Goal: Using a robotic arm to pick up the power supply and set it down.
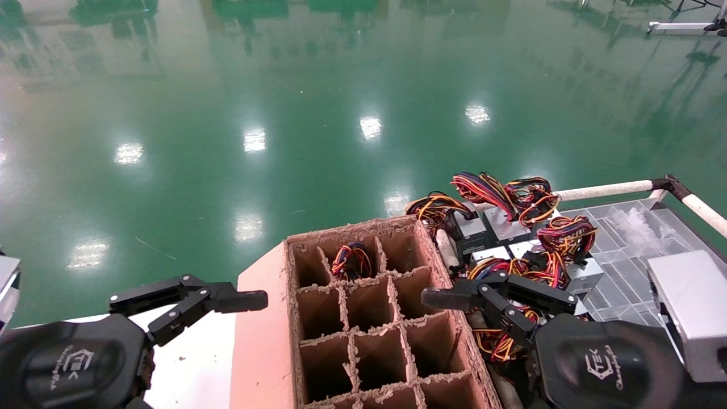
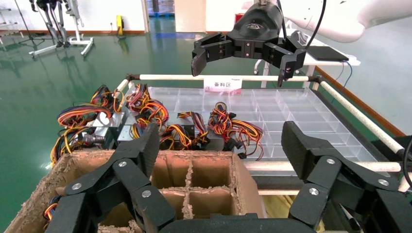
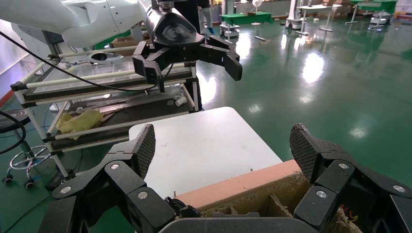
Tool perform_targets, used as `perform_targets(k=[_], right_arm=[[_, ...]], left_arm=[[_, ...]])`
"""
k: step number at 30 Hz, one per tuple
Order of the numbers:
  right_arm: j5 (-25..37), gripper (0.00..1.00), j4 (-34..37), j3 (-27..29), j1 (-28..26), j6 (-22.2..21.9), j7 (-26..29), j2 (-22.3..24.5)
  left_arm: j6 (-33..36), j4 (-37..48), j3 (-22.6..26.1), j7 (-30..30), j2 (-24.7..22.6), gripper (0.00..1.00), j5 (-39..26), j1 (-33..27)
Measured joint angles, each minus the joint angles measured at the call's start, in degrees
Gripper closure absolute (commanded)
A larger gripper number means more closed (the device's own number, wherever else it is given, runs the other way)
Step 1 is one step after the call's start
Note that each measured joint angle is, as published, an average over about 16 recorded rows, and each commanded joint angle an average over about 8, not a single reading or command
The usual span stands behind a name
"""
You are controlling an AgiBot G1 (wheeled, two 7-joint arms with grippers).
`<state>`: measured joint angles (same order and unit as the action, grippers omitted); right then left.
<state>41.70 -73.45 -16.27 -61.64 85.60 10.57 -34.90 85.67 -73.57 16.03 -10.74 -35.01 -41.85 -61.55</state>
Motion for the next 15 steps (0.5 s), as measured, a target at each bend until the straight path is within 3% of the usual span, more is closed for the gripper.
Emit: perform_targets(k=[15], right_arm=[[0.0,0.00,0.0,0.0,0.0,0.0,0.0,0.0]], left_arm=[[0.0,0.0,0.0,0.0,0.0,1.00,0.0,0.0]])
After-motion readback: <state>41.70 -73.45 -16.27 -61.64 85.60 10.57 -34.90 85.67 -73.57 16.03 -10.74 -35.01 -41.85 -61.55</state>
